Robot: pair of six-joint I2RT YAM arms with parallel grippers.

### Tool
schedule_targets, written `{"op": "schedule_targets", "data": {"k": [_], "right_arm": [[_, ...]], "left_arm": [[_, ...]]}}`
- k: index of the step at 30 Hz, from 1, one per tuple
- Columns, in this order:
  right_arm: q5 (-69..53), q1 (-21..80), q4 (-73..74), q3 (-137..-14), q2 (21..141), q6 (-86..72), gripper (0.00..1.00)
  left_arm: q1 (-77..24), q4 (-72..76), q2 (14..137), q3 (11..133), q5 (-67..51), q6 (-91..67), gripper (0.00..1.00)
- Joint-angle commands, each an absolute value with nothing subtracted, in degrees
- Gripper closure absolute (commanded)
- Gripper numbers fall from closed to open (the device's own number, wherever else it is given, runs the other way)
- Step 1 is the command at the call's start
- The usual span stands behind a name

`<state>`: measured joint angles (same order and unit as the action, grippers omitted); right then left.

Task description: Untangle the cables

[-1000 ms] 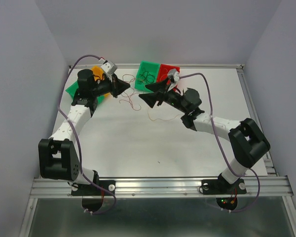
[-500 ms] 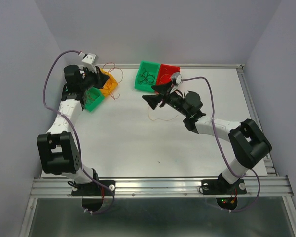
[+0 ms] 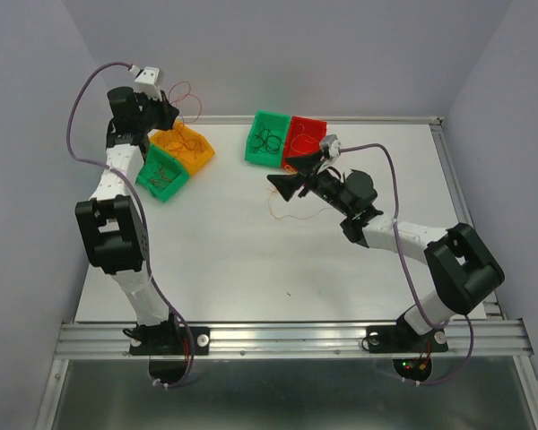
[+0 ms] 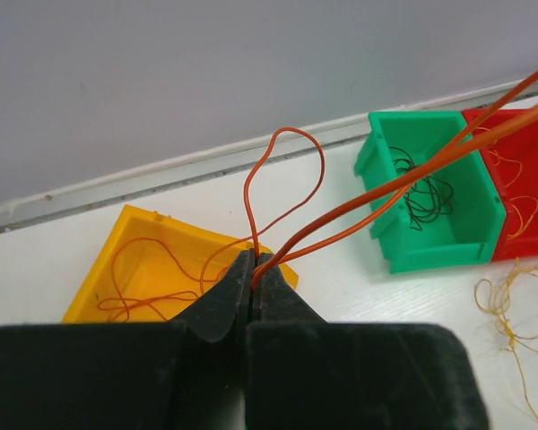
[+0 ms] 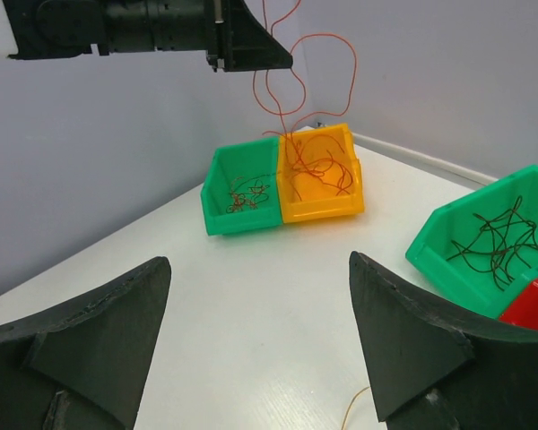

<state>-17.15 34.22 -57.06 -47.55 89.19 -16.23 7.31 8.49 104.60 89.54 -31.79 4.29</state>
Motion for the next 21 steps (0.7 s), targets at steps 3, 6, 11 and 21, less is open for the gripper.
{"op": "schedule_targets", "data": {"k": [3,6,11,21], "right_arm": [[-16.17,33.14,-59.24,-45.88,86.75,-15.29,0.14],[-16.61,32.96,-59.33,-45.97,87.01,-15.38,0.14],[-17.31,32.70,-59.33,-46.14,87.98,-15.82,0.14],[-18.28,32.61,-59.41,-46.84,89.12,-16.70,0.14]], "left_arm": [[8.70,5.10,110.90,96.94,-27.08,6.94,1.00],[9.05,2.82,113.63,100.62,-25.67,8.86,1.00],[9.05,-10.55,121.45,111.18,-25.75,22.39,1.00],[5.71,-27.60,131.48,124.63,-11.70,32.87,1.00]]}}
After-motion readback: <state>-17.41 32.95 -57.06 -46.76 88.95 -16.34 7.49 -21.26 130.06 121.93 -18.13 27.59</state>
